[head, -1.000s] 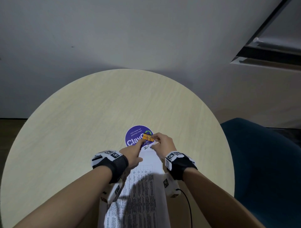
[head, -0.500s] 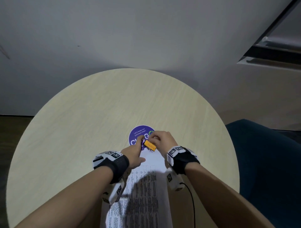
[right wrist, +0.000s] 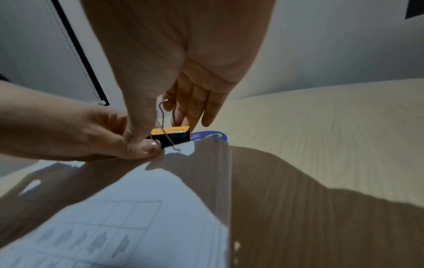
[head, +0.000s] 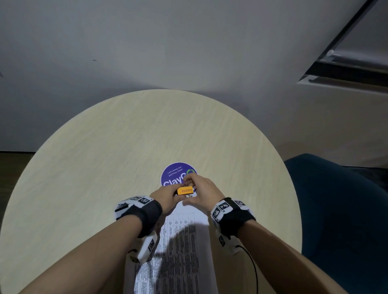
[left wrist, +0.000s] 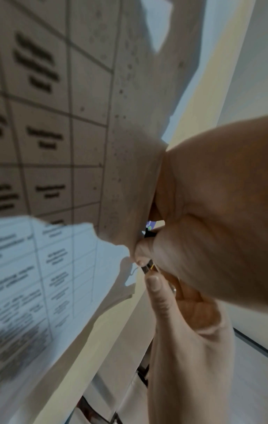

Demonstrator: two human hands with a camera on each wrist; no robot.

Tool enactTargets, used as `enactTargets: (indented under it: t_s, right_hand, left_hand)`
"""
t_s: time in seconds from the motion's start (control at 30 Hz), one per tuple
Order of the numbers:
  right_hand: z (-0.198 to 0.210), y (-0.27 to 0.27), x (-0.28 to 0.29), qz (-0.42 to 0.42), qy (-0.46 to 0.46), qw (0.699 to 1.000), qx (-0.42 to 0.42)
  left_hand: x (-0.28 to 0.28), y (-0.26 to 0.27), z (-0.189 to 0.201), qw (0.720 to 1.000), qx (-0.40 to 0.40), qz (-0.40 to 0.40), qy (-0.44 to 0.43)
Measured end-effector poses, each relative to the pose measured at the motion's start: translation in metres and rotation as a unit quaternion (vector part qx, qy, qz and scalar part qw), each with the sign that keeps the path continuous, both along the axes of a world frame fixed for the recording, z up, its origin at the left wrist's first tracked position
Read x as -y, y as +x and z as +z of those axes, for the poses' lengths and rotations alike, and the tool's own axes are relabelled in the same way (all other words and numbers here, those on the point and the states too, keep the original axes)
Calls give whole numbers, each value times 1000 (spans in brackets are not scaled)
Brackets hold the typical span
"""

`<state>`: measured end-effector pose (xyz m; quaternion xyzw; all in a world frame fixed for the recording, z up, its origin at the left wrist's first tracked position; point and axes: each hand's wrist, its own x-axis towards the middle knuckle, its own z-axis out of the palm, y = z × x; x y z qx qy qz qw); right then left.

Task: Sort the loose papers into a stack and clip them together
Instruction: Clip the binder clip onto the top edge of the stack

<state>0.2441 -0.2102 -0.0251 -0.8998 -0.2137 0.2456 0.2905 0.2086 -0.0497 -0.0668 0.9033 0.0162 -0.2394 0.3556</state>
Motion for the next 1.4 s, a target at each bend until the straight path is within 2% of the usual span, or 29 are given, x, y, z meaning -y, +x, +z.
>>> enactTargets:
  t_s: [0.07,0.3,0.43,0.57,0.7,0.87,1.03,1.23,1.4]
  right_hand:
    - [3,1,-3,0,-1,1000,22]
    - [10,10,-10,-20,-1,1000,11]
    - [14,15,-6,-94,48,994,-22]
    - [20,19,1,-103,70,990,-66]
    - [27,28,5,-127,92,981,-116]
    - [23,39,-4,-92,68,989,-92]
    - [21,40,-11,-48,37,992,-111]
    - [19,47,-12,-34,10,992,-124]
    - [8,38,-10,-49,18,989,-139]
  left_hand:
    - [0,0,1,1000,-8,-4,-1]
    - [0,-1,0,1000,-7,11,-5]
    - [-1,-1,7,1000,-19,13,-4]
    - [-4,2,9,999,-23,1,41]
    - [-4,2,5,999,-10,20,36]
    - [-2,4,6,999,-3,22,45]
    - [2,1,5,998,-4,40,51]
    - [2,-6,5,996,18,62,59]
    - [4,-7,15,995,23,100,-1]
